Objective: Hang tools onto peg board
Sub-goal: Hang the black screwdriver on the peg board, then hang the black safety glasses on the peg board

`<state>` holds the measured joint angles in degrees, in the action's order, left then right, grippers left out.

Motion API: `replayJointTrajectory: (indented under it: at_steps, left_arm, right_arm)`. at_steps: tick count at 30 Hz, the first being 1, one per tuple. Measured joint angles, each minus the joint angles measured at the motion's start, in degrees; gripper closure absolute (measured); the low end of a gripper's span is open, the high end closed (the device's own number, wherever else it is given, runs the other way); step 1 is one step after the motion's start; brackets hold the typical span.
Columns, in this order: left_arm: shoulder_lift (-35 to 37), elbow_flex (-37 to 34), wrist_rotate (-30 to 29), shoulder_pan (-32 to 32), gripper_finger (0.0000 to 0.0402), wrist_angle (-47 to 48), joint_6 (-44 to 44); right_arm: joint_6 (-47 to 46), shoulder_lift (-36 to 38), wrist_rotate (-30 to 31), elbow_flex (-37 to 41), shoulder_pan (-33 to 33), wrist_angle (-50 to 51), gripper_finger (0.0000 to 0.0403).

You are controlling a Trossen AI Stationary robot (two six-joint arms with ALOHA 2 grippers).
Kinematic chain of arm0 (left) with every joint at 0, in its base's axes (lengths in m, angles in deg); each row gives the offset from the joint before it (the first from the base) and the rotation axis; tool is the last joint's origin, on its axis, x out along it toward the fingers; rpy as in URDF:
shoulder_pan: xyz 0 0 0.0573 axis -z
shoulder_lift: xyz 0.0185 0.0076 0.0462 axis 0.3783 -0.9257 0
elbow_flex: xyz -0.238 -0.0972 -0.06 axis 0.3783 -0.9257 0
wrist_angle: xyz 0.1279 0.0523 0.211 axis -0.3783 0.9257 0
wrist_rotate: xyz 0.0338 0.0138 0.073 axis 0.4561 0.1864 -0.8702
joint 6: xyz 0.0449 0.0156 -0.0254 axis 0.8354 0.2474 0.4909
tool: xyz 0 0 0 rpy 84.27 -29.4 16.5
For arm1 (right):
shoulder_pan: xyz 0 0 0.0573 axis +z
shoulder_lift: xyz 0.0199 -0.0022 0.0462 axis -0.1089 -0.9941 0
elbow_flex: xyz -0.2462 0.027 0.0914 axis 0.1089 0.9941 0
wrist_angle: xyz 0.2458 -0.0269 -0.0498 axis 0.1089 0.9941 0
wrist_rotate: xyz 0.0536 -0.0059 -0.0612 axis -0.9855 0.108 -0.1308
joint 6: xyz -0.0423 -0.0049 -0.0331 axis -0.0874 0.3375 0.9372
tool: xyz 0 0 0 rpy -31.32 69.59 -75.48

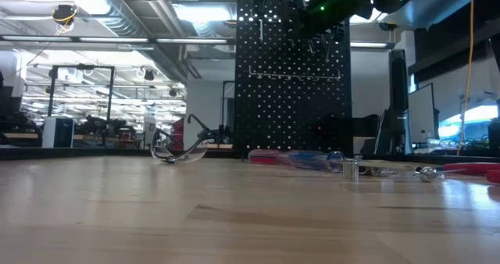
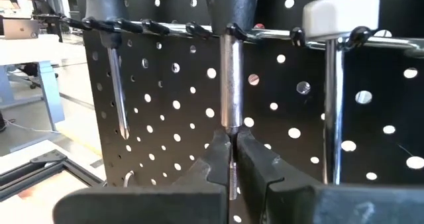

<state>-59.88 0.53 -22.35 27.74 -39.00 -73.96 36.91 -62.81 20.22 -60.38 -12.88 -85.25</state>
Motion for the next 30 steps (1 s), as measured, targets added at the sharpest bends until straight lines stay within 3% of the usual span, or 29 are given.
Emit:
replayJointTrajectory:
  at_steps: [16,24,30]
  left_arm:
    - [0.0,0.0,0.0,0.0,0.0306,0.03,0.0]
    - [0.0,0.0,0.0,0.0,0.0306,0.07,0.0]
    - [0.0,0.0,0.0,-0.02,0.0306,0.12,0.0]
  right_arm:
    - [1.54,0.34,2.0,0.11,1.86,1.14,0.0229]
    - [9.35,3.85,9.81,0.11,7.61,0.83,0.0212]
    - [10.76,6.38,10.81,0.09,12.77,1.61,0.0212]
